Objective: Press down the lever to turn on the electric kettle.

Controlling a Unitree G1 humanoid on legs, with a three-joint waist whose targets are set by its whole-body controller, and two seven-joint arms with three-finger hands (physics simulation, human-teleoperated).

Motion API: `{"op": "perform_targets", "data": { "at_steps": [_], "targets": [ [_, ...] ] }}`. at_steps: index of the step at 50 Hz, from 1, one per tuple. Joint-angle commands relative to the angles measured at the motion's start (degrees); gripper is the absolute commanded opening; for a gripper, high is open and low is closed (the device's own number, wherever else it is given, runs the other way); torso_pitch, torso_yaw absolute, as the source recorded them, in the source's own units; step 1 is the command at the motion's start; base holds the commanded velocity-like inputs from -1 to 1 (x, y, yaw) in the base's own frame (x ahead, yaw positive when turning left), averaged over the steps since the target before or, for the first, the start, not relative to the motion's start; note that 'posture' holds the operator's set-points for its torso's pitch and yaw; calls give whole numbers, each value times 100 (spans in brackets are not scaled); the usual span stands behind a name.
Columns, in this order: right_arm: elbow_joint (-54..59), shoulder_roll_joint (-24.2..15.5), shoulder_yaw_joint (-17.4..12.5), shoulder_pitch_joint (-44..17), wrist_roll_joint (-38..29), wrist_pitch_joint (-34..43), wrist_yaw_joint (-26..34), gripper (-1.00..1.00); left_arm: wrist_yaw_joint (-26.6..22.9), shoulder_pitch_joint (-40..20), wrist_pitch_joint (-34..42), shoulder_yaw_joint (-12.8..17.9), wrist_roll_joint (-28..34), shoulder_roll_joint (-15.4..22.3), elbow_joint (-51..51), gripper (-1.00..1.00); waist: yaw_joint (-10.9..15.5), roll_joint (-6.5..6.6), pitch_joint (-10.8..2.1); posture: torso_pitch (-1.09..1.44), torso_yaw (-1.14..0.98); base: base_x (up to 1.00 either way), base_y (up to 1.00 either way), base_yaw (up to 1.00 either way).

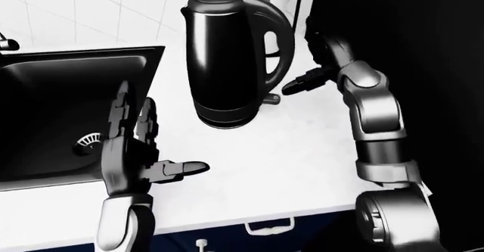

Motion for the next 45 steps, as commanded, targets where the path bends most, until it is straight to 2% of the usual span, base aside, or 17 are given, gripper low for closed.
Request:
{"op": "perform_targets", "data": {
  "at_steps": [1, 45],
  "targets": [
    [-42, -41, -17, -319, 25, -394, -98, 100, -28, -68, -166, 5, -28, 14, -230, 100, 2, -1, -136, 0, 0, 0, 0, 0],
    [2833, 207, 164, -1350, -269, -2060, -605, 100, -3, -86, -174, 34, -102, 24, -243, 100, -15, 21, -182, 0, 0, 0, 0, 0]
  ]
}}
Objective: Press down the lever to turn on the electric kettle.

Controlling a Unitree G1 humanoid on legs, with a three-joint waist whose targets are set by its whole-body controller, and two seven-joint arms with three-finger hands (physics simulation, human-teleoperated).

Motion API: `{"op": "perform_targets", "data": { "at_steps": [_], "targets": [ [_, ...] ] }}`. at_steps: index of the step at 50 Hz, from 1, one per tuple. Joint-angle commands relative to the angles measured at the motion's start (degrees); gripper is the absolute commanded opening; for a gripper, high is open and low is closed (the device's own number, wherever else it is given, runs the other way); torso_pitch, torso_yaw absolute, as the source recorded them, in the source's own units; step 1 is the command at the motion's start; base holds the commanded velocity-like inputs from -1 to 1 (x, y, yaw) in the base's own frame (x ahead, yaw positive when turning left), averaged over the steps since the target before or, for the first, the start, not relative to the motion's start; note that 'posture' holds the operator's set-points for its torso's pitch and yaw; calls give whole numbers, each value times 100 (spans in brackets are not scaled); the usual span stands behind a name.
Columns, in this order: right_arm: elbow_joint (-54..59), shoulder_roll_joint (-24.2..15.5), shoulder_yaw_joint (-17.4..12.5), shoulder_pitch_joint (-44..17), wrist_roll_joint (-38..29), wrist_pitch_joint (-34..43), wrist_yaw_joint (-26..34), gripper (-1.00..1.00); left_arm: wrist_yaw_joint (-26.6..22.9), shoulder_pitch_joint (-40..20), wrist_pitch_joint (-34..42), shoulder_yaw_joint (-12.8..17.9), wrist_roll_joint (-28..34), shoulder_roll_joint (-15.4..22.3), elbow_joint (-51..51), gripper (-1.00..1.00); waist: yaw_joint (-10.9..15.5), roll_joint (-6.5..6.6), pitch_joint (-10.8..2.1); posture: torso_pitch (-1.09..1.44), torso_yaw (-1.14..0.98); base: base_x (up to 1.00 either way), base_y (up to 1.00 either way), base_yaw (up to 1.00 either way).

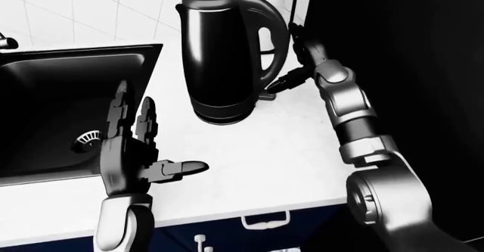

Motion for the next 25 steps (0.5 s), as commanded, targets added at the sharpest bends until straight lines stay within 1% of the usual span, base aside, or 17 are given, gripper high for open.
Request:
{"op": "perform_targets", "data": {
  "at_steps": [1, 7, 16, 25],
  "targets": [
    [-179, -65, -47, -279, -14, -247, -77, 100, -21, -82, -166, 6, -17, 23, -231, 100, 1, 5, -148, 0, 0, 0, 0, 0],
    [175, -53, -19, -386, -94, -446, -156, 100, -19, -74, -143, 21, -46, 26, -270, 100, 4, 4, -151, 0, 0, 0, 0, 0],
    [345, -31, 22, -407, -311, -485, -232, 100, -15, -68, -112, 32, -84, 25, -313, 100, 15, -2, -152, 0, 0, 0, 0, 0],
    [545, -22, 0, -416, -372, -531, -305, 100, -11, -56, -130, 23, -81, 20, -313, 100, 20, -5, -146, 0, 0, 0, 0, 0]
  ]
}}
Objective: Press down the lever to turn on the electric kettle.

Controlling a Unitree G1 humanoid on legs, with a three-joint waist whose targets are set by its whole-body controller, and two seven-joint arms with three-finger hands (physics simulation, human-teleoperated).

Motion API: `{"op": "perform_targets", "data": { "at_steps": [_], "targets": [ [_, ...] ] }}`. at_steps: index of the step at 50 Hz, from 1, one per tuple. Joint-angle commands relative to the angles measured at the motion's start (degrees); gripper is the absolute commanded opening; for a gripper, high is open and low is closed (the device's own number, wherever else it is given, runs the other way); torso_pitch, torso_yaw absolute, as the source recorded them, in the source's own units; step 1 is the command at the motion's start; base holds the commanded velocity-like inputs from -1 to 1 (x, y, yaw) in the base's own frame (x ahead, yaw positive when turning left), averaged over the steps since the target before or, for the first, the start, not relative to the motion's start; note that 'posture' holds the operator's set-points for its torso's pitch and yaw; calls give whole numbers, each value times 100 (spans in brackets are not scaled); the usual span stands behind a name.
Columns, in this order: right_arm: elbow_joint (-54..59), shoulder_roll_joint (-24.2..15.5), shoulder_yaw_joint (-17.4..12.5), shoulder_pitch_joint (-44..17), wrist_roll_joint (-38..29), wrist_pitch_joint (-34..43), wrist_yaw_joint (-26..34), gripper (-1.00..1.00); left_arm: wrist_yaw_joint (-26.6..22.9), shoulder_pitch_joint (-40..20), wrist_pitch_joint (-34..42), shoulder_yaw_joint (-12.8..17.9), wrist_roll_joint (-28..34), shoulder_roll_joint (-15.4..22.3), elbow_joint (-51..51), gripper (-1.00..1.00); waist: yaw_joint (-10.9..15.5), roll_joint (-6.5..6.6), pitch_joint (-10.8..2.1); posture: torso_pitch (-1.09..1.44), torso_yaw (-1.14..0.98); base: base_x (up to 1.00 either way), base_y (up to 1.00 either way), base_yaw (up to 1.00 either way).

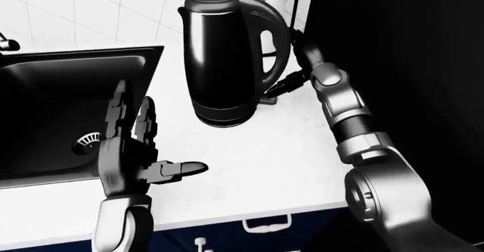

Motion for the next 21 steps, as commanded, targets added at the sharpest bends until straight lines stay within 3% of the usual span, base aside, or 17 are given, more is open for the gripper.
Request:
{"op": "perform_targets", "data": {
  "at_steps": [1, 21],
  "targets": [
    [-151, -64, -26, -225, -47, -157, -97, 100, -19, -87, -169, 12, -8, 23, -217, 100, 0, 8, -130, 0, 0, 0, 0, 0],
    [157, 56, 35, -62, -299, -222, -144, 100, 22, -143, -106, 83, -104, 51, -263, 100, -1, 10, -169, 0, 0, 0, 0, 0]
  ]
}}
